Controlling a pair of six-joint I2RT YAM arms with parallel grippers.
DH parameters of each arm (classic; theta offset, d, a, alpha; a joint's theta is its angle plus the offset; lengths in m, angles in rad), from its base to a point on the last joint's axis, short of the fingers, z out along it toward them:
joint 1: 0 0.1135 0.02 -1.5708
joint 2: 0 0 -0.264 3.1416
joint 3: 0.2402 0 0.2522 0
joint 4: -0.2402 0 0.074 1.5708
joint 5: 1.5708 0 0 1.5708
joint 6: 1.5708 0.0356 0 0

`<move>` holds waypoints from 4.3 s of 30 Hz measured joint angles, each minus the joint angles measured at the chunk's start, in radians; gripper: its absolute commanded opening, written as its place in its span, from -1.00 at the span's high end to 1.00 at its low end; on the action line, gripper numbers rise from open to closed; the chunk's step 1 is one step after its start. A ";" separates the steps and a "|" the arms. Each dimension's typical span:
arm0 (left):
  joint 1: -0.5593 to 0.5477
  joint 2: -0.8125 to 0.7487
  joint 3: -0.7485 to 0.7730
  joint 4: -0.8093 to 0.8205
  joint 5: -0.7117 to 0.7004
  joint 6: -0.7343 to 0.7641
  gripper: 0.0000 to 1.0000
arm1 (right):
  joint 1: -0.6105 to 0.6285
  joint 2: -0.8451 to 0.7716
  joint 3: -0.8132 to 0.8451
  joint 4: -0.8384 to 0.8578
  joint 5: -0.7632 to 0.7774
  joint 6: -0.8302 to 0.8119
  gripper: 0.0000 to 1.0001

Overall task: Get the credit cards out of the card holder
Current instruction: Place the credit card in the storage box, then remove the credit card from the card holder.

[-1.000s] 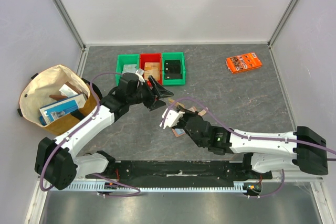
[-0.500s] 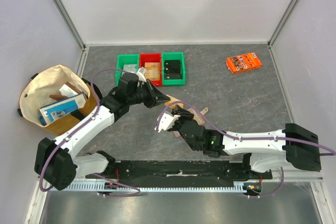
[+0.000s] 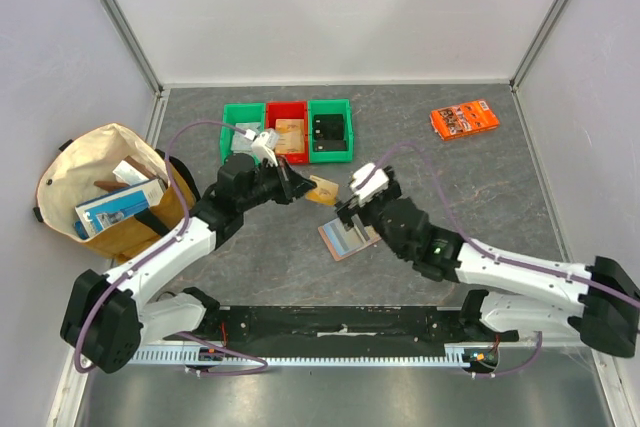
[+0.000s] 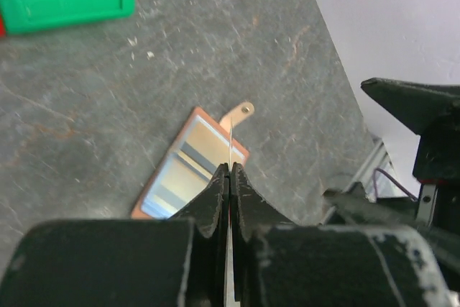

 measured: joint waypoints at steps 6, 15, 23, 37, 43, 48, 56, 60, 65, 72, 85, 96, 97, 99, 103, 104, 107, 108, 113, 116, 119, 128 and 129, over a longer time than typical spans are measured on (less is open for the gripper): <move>0.059 0.026 -0.022 0.156 -0.038 0.077 0.97 | -0.172 -0.100 -0.078 -0.025 -0.093 0.218 -0.96; 0.192 0.206 0.064 0.221 -0.134 0.138 0.96 | -0.364 -0.101 -0.134 -0.062 -0.255 0.370 -0.96; 0.326 0.449 0.267 0.218 -0.140 0.186 0.96 | -0.420 -0.106 -0.186 -0.063 -0.332 0.408 -0.96; 0.335 0.793 0.517 0.153 -0.093 0.226 0.84 | -0.442 -0.101 -0.186 -0.063 -0.368 0.409 -0.96; 0.335 0.849 0.536 0.148 -0.059 0.225 0.55 | -0.449 -0.083 -0.186 -0.063 -0.376 0.407 -0.96; 0.333 0.861 0.544 0.122 -0.070 0.219 0.10 | -0.452 -0.067 -0.186 -0.071 -0.386 0.407 -0.96; 0.317 0.817 0.559 0.015 -0.173 0.237 -0.30 | -0.453 -0.067 -0.173 -0.108 -0.386 0.407 -0.96; 0.316 0.743 0.566 -0.043 -0.230 0.268 -0.37 | -0.453 -0.067 -0.151 -0.137 -0.387 0.407 -0.96; 0.294 0.621 0.578 -0.102 -0.300 0.294 -0.38 | -0.453 -0.066 -0.122 -0.180 -0.413 0.410 -0.96; 0.167 0.373 0.496 -0.162 -0.357 0.270 -0.29 | -0.453 0.012 -0.075 -0.245 -0.526 0.418 -0.81; 0.019 -0.031 -0.029 -0.223 -0.309 0.118 -0.27 | -0.253 0.253 0.064 -0.386 -0.561 0.331 -0.47; 0.008 -0.142 -0.216 -0.189 -0.272 0.015 -0.26 | -0.172 0.387 0.113 -0.447 -0.472 0.279 -0.26; 0.005 -0.135 -0.216 -0.184 -0.269 0.011 -0.26 | -0.169 0.396 0.116 -0.449 -0.468 0.277 -0.25; -0.003 -0.116 -0.216 -0.169 -0.264 0.005 -0.26 | -0.163 0.412 0.122 -0.452 -0.465 0.274 -0.25; -0.019 -0.083 -0.215 -0.135 -0.248 -0.001 -0.26 | -0.158 0.437 0.135 -0.452 -0.459 0.273 -0.24; -0.024 -0.075 -0.215 -0.129 -0.246 -0.002 -0.26 | -0.157 0.441 0.138 -0.452 -0.458 0.273 -0.20; -0.037 -0.057 -0.214 -0.114 -0.240 -0.003 -0.26 | -0.156 0.454 0.140 -0.452 -0.446 0.273 -0.08; -0.042 -0.051 -0.214 -0.109 -0.238 -0.004 -0.26 | -0.156 0.457 0.140 -0.451 -0.441 0.274 -0.02; -0.064 -0.023 -0.206 -0.084 -0.215 -0.015 -0.26 | -0.156 0.462 0.143 -0.448 -0.422 0.277 0.45; -0.078 -0.001 -0.197 -0.070 -0.206 -0.022 -0.26 | -0.156 0.468 0.148 -0.445 -0.407 0.282 0.70; -0.093 0.027 -0.185 -0.056 -0.193 -0.027 -0.26 | -0.156 0.474 0.153 -0.444 -0.402 0.291 0.98; -0.128 0.131 -0.167 0.004 -0.154 -0.071 -0.26 | -0.217 0.480 0.153 -0.427 -0.460 0.372 1.00; -0.129 0.143 -0.166 0.008 -0.149 -0.075 -0.26 | -0.235 0.480 0.148 -0.413 -0.476 0.382 1.00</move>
